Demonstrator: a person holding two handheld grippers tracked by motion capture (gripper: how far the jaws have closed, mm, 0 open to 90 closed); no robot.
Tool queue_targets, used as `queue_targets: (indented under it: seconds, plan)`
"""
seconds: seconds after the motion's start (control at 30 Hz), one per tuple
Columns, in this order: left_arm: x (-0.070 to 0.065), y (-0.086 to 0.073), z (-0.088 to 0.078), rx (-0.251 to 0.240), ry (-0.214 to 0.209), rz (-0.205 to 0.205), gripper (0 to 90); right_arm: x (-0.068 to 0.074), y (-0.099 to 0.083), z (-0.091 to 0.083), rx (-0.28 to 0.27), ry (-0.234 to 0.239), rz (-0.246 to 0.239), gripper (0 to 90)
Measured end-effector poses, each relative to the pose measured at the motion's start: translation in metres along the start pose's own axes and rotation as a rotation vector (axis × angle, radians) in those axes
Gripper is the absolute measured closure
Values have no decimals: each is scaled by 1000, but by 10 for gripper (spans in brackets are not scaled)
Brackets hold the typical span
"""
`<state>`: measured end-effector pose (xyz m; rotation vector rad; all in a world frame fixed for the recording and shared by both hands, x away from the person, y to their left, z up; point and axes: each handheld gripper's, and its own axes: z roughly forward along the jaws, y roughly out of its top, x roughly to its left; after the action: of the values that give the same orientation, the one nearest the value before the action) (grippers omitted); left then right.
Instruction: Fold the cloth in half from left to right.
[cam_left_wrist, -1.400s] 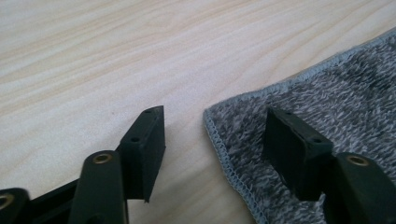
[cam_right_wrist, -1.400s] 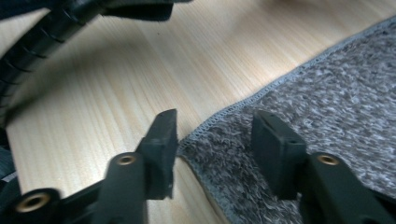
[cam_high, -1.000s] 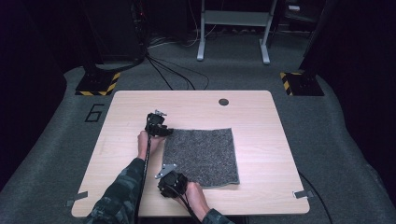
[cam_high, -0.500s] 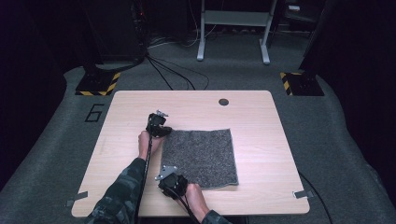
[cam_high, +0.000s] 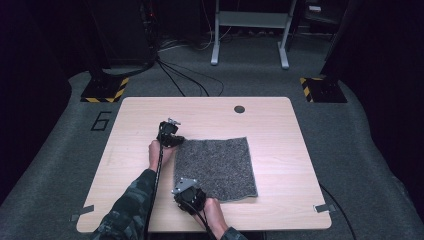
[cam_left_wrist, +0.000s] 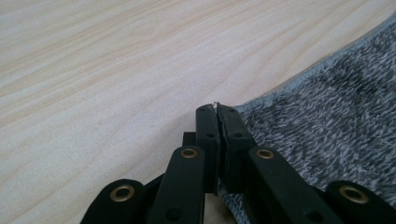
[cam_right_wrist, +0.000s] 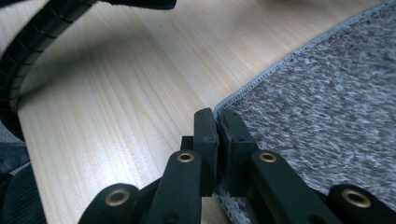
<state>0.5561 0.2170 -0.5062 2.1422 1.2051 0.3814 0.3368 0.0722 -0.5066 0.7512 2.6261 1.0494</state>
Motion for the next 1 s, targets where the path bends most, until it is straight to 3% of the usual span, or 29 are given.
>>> queue_targets:
  seconds: [0.17, 0.47, 0.57, 0.87, 1.0]
  plan:
    - [1, 2, -5, -8, -1, 0, 877, 1, 2, -3, -20, 2, 19, 863]
    - [1, 8, -14, -37, 7, -12, 878, -2, 6, -11, -49, 5, 5, 864]
    - [1, 15, -19, -39, 9, -2, 878, -1, 8, -15, -58, 2, 21, 864]
    - [-1, 32, -36, -70, 31, 23, 878, 0, 20, -30, -112, 3, 8, 864]
    - [0, 38, -43, -87, 29, 15, 877, 0, 25, -33, -137, 1, 2, 864]
